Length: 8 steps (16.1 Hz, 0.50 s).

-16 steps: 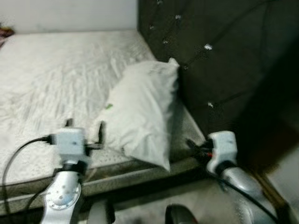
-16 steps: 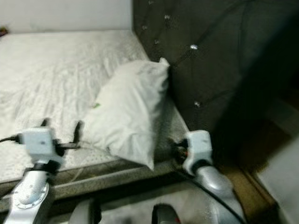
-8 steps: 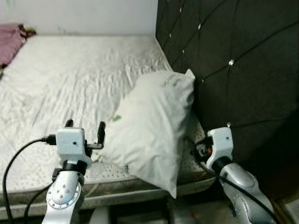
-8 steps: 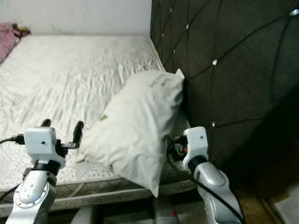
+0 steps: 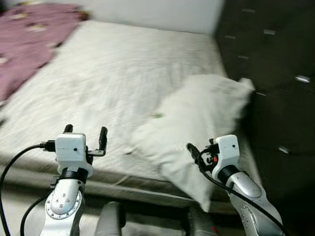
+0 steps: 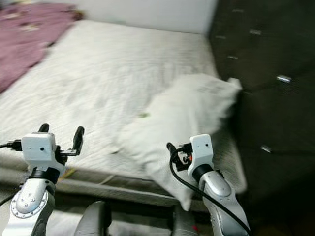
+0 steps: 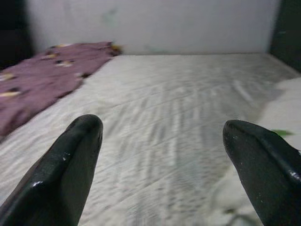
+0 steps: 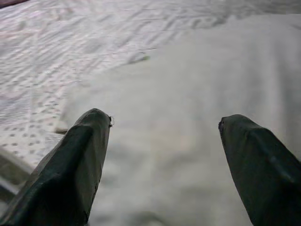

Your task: Clean up the room

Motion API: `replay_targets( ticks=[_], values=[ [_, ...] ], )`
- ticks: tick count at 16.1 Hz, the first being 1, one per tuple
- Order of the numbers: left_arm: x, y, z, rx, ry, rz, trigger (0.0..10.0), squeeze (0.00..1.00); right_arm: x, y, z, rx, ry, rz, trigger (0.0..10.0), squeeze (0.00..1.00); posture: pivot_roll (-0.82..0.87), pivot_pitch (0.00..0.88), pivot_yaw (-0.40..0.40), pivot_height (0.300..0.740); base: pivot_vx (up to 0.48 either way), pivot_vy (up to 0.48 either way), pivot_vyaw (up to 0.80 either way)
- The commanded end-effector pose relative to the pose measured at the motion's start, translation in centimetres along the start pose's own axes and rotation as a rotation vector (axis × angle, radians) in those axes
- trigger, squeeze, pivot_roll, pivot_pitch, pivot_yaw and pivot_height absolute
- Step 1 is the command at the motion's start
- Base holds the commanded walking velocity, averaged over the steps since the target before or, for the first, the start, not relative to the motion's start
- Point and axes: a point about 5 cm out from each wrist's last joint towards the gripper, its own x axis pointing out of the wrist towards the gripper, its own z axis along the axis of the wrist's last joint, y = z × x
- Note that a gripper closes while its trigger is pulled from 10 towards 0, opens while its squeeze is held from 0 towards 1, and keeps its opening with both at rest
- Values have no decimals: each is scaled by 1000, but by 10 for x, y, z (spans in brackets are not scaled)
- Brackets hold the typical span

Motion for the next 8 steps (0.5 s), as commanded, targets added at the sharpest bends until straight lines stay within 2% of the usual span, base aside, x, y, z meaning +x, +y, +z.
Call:
replay_targets(
  ticks=[1, 4, 8],
  values=[
    [1, -1, -2, 3, 13, -2, 10000, 0, 0, -4, -1, 3, 5, -25, 10000, 0, -69, 77, -59, 618, 0, 0, 0],
    [1, -1, -3, 3, 15, -3, 10000, 0, 0, -4, -2, -1, 8, -29, 10000, 0, -70, 79, -57, 614, 0, 0, 0],
    [1, -2, -3, 1, 15, -7, 10000, 0, 0, -4, -3, 7, 9, -24, 10000, 0, -73, 83, -59, 565, 0, 0, 0]
  ],
)
